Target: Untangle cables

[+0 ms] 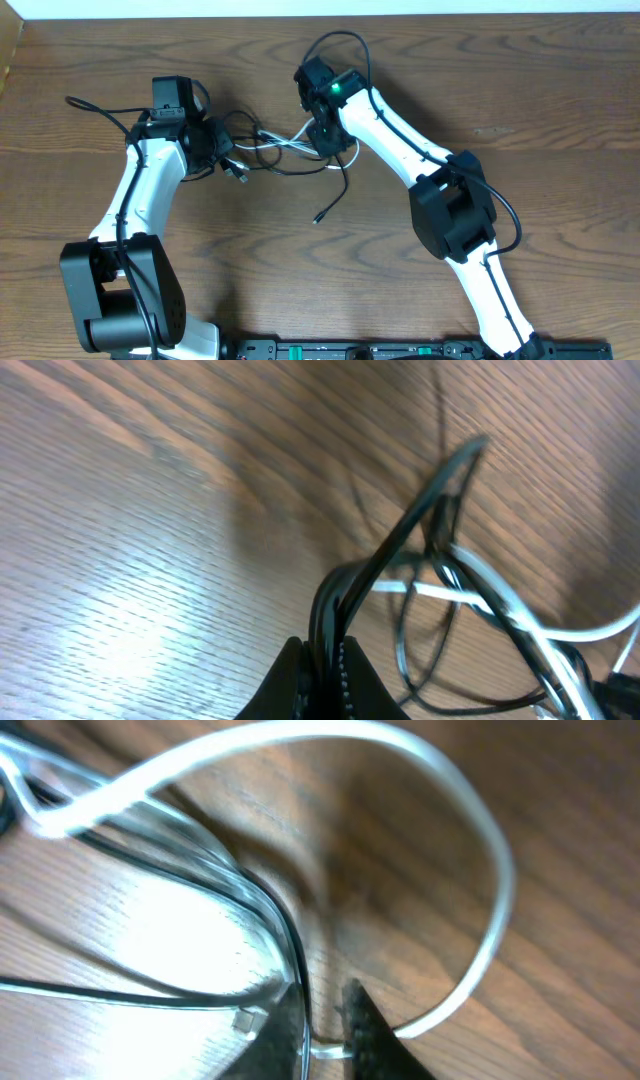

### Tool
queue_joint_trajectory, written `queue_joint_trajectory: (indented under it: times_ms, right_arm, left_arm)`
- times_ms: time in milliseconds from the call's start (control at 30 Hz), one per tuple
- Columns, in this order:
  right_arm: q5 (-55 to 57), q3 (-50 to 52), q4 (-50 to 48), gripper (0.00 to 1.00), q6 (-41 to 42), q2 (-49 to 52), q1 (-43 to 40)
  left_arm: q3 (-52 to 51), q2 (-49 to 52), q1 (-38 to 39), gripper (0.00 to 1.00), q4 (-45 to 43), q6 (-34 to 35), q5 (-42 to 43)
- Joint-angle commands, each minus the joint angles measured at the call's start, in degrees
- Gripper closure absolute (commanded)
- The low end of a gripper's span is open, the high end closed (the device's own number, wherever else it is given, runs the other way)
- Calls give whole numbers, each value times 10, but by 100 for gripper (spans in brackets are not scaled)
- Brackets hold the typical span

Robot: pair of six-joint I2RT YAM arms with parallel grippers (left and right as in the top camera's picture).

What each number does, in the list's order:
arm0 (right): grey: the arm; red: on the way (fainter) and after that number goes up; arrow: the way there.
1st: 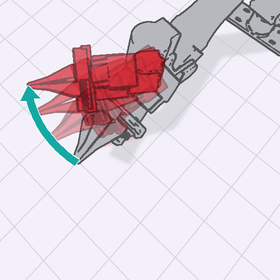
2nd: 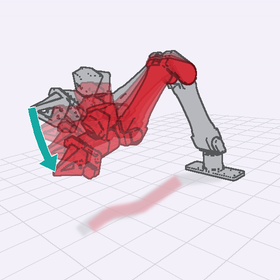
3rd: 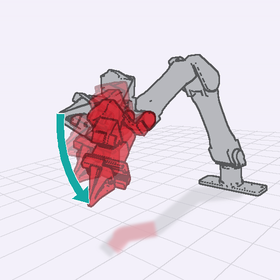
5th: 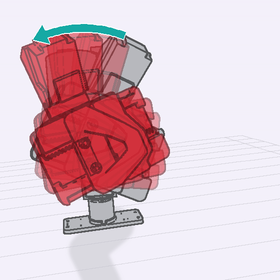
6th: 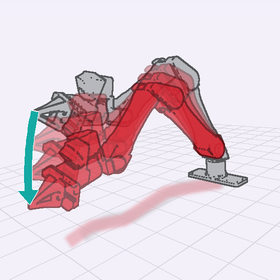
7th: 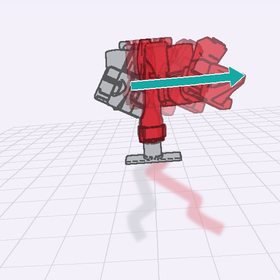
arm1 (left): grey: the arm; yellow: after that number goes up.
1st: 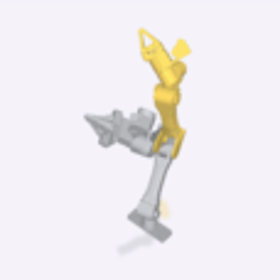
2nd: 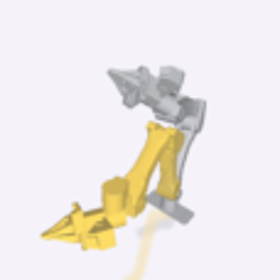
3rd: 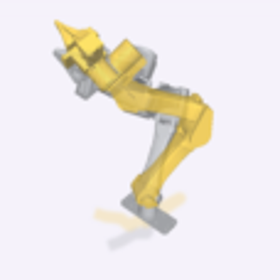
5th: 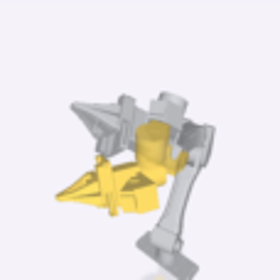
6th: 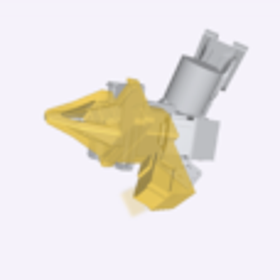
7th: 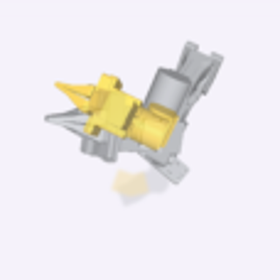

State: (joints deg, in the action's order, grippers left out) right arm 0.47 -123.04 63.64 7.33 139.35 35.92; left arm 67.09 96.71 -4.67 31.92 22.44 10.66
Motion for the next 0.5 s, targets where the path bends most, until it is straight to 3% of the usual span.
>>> queue_joint_trajectory:
  times_ms: [0, 333, 467]
  right_arm:
    - [4, -36, 2, 99, -8, 5, -4]
    - [-28, -55, -7, 99, -16, 5, -6]
    - [-73, -55, -23, 94, -23, 5, -8]
  left_arm:
    - [-2, 4, -4, 92, 0, -7, -43]
    - [-2, 11, -4, 92, -1, -8, -43]
    - [-2, 31, -3, 92, -11, -8, -31]
